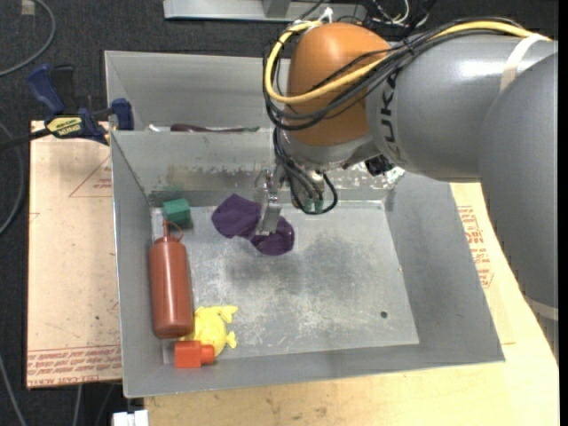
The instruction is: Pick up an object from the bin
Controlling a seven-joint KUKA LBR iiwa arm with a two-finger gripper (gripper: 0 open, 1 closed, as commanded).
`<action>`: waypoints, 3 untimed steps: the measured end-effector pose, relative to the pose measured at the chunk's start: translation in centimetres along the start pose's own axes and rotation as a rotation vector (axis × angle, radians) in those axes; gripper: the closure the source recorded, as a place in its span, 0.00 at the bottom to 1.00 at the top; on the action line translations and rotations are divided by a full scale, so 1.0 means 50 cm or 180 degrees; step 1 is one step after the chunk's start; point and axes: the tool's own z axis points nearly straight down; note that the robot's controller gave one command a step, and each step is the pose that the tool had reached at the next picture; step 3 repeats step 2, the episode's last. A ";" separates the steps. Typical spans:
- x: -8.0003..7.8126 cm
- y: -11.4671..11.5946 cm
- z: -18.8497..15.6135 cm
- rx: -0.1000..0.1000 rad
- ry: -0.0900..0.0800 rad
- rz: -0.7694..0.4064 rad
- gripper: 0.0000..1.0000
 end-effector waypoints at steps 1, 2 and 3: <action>0.000 0.000 0.000 0.0000 0.0001 0.0000 1.00; 0.002 -0.009 -0.077 0.0004 0.0024 -0.0023 1.00; 0.002 -0.009 -0.077 0.0004 0.0024 -0.0023 1.00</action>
Offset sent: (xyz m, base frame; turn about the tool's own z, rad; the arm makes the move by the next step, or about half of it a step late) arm 0.0003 -0.0100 0.0841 -0.0144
